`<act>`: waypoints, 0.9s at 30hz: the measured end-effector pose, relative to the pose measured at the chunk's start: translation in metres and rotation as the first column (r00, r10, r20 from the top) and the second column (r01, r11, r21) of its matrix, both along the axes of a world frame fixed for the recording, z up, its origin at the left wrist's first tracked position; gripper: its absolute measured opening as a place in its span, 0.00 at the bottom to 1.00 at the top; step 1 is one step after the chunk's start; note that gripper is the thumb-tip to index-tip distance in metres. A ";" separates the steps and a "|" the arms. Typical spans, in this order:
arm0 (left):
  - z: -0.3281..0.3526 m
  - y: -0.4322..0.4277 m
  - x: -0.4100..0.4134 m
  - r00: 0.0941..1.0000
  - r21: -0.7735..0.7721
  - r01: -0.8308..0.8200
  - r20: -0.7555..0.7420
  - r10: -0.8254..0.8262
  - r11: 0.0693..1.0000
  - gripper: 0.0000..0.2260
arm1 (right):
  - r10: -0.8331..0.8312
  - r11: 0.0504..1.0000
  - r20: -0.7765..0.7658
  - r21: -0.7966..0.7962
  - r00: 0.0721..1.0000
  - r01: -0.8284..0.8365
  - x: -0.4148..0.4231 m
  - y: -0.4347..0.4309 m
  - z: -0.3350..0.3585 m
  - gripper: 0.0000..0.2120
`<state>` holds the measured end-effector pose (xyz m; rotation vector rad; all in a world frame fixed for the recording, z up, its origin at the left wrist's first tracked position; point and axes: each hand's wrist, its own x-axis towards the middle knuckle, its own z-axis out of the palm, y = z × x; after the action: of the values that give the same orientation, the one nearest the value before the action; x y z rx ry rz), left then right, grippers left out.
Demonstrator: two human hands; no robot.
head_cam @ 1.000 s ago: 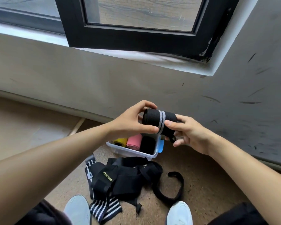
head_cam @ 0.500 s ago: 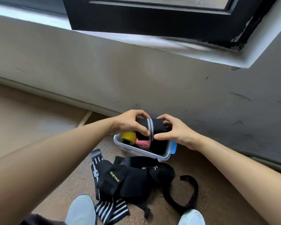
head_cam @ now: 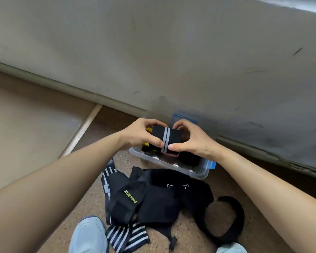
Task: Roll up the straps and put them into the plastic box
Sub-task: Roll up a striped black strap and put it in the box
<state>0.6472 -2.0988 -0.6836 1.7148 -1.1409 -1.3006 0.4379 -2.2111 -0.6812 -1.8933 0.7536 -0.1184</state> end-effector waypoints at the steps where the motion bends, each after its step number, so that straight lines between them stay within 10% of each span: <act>1: -0.006 -0.002 0.001 1.000 -0.005 0.003 0.019 -0.003 1.000 0.30 | 0.027 1.000 -0.009 0.009 1.000 -0.027 0.004 -0.003 -0.005 0.25; 7: -0.044 0.019 0.007 0.947 -0.093 -0.054 0.312 0.080 0.994 0.31 | 0.066 0.995 -0.017 0.073 0.998 -0.065 0.025 -0.013 -0.048 0.24; 12: -0.058 0.057 0.006 0.700 -0.232 0.001 0.695 0.165 0.973 0.36 | 0.100 0.988 -0.047 0.126 0.994 -0.093 0.032 -0.011 -0.080 0.23; 20: -0.078 0.072 -0.001 0.763 -0.182 -0.138 0.607 0.221 0.974 0.42 | 0.218 0.976 -0.142 0.040 0.966 -0.214 0.041 -0.011 -0.094 0.23; 27: -0.084 0.076 -0.002 0.789 -0.196 -0.141 0.570 0.230 0.970 0.42 | 0.262 0.845 -0.350 -0.367 0.899 -0.389 0.054 -0.008 -0.083 0.26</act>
<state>0.6452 -2.0226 -0.7676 2.1289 -1.3157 -0.5414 0.4916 -2.2195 -0.7643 -2.4765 0.6099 0.2362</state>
